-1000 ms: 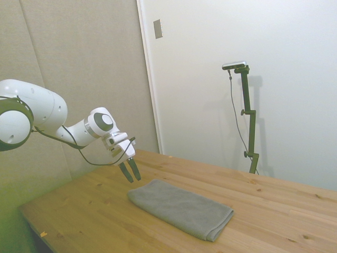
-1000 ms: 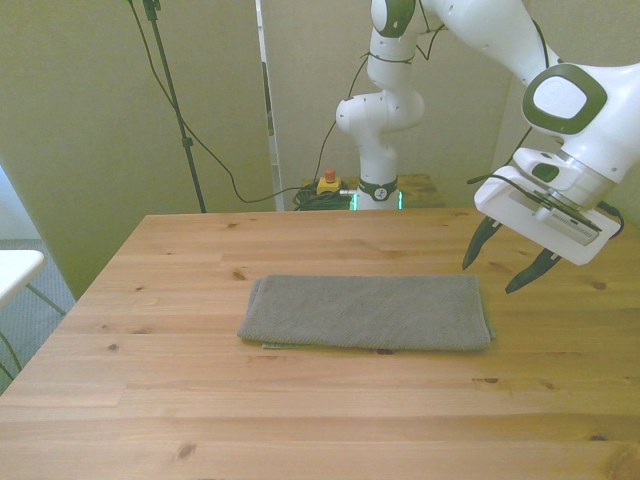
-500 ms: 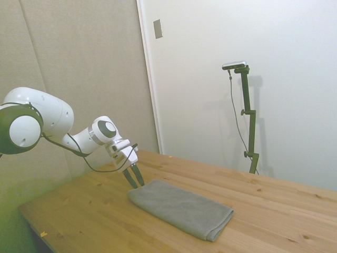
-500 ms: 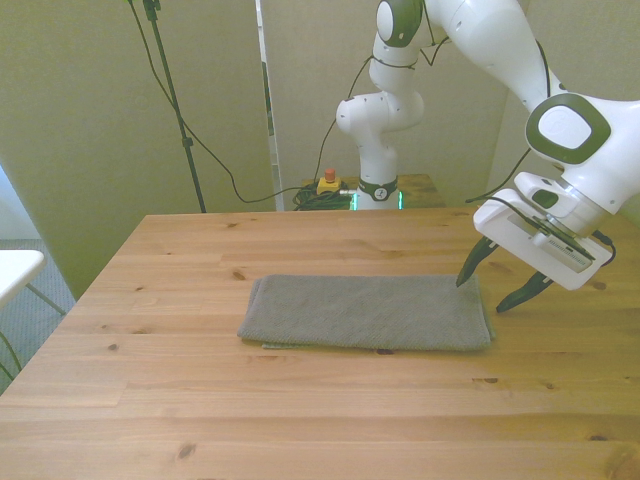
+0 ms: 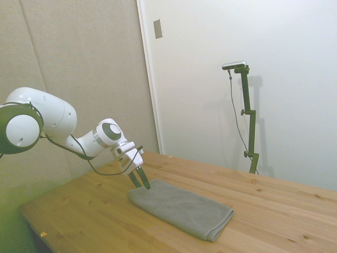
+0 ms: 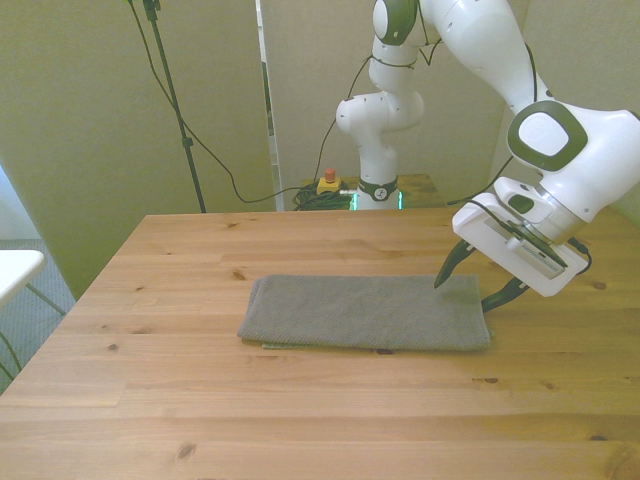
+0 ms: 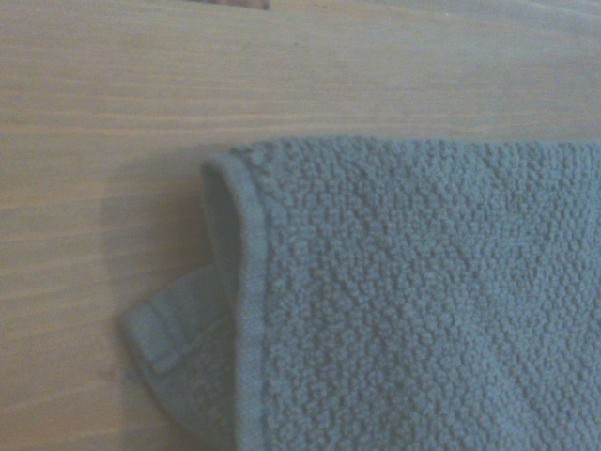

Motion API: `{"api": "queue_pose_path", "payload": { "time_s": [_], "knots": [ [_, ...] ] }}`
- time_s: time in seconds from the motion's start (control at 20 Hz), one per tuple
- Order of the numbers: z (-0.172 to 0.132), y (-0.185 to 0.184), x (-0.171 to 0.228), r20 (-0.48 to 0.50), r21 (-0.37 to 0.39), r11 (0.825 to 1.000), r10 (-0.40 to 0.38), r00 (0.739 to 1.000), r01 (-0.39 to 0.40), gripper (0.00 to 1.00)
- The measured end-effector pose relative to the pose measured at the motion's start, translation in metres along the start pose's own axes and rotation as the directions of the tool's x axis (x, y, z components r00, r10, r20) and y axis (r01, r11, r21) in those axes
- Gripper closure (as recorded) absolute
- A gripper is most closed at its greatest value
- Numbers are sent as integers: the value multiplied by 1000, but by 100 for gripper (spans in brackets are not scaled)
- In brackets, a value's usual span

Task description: Fold the towel

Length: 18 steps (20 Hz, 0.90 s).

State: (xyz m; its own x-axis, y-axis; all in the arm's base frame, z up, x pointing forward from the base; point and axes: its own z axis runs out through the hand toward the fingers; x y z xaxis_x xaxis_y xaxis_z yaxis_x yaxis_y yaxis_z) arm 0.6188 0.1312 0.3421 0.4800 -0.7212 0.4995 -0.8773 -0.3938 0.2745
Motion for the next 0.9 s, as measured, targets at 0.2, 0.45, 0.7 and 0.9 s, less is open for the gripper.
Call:
{"api": "queue_pose_path", "payload": {
  "time_s": [0.2, 0.45, 0.7, 0.9],
  "knots": [
    [2, 3, 1, -7, 17, 1000, -5, 1000, 5, 100],
    [2, 6, 0, -11, 32, 999, -10, 1000, 11, 100],
    [3, 7, -4, -12, 49, 999, -19, 1000, 20, 100],
    [6, 8, -7, -10, 50, 998, -25, 1000, 25, 100]
  ]
}}
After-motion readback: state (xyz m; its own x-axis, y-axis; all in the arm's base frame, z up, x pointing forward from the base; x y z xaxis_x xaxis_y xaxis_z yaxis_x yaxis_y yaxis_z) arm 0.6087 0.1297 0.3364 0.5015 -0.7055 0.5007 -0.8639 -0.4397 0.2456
